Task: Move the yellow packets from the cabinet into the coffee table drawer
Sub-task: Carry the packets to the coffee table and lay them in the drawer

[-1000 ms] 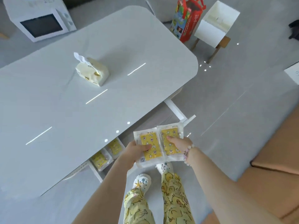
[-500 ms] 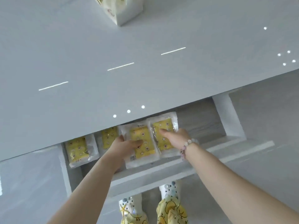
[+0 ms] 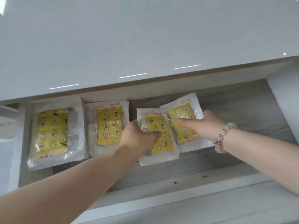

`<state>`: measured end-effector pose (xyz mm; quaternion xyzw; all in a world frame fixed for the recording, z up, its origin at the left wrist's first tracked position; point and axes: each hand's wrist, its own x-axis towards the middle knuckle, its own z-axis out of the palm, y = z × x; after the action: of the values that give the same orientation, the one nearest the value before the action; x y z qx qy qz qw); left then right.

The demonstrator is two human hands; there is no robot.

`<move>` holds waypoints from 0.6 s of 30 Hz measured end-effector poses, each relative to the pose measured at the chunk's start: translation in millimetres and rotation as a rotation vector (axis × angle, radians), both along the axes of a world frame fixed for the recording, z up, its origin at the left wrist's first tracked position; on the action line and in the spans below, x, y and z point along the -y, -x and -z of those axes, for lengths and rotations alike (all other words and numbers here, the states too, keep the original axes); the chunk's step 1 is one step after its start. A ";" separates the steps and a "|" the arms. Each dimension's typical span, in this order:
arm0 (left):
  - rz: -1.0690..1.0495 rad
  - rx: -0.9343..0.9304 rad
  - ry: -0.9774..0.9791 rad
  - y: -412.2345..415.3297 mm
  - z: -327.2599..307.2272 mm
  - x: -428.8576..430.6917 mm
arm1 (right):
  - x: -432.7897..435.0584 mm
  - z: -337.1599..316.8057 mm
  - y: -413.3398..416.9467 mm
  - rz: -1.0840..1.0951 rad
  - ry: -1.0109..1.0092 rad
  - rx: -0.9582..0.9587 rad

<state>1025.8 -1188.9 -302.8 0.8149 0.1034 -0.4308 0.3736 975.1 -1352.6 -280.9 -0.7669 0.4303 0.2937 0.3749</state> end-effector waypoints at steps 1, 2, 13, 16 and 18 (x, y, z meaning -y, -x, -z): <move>0.022 0.012 0.006 -0.9 0.5 -1.5 | 2.8 8.0 3.4 -0.029 0.018 0.055; 0.046 0.025 0.019 -2.0 1.1 -2.8 | 5.6 13.9 5.7 -0.063 0.043 0.119; 0.217 0.260 0.076 -8.7 10.5 7.0 | 19.5 26.3 -1.6 -0.297 0.443 0.282; 0.200 0.240 0.112 -7.3 5.7 -0.6 | 15.5 24.2 1.9 -0.334 0.476 0.226; 0.170 0.216 0.130 -7.3 1.0 -9.8 | 13.6 23.1 3.4 -0.342 0.474 0.173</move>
<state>1033.1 -1179.2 -303.8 0.8365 -0.0347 -0.3764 0.3966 971.7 -1366.2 -304.0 -0.9165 0.3178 0.1774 0.1660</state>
